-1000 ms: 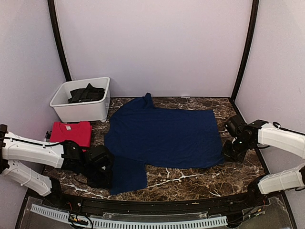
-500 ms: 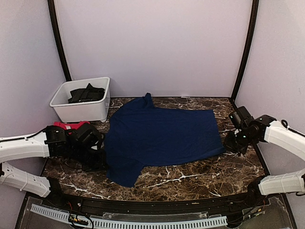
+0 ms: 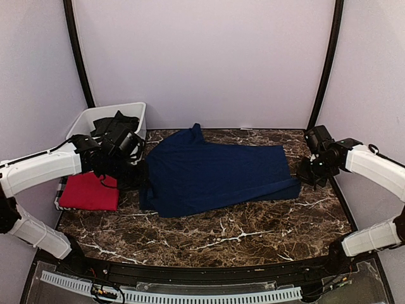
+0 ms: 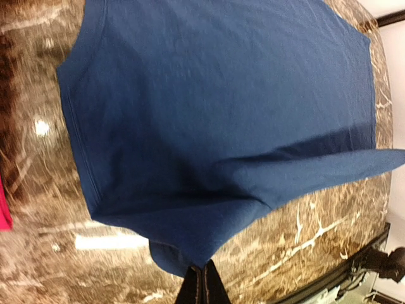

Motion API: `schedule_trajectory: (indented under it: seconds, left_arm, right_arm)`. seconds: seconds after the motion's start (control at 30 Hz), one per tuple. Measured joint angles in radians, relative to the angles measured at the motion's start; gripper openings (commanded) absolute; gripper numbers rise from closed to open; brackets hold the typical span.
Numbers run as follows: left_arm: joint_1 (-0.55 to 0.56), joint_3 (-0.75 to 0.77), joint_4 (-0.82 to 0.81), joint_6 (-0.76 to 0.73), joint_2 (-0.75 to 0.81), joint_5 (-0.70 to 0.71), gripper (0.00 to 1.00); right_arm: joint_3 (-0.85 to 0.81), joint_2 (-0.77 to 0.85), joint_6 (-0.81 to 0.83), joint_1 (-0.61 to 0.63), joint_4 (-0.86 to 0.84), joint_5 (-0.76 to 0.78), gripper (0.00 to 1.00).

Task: Fold and stack the mixed laundry pile
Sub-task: Fold the flattened T-shirt at the center of the board.

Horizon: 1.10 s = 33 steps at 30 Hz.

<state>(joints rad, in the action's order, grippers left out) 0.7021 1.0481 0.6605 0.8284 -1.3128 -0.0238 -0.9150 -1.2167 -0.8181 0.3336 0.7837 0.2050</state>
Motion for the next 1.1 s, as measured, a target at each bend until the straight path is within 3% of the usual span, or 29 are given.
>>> schedule_trajectory:
  seconds: [0.3, 0.67, 1.1]
  left_arm:
    - [-0.111, 0.162, -0.028, -0.132, -0.188, 0.018, 0.00]
    - [-0.138, 0.348, -0.042, -0.265, -0.403, 0.036, 0.00]
    - [-0.194, 0.480, -0.040, -0.362, -0.541, 0.063, 0.00]
  right_arm:
    - [-0.042, -0.124, 0.092, -0.089, -0.093, -0.015, 0.00]
    - [-0.130, -0.282, 0.166, -0.122, -0.188, -0.059, 0.00]
    - [-0.204, -0.403, 0.212, -0.165, -0.239, -0.082, 0.00]
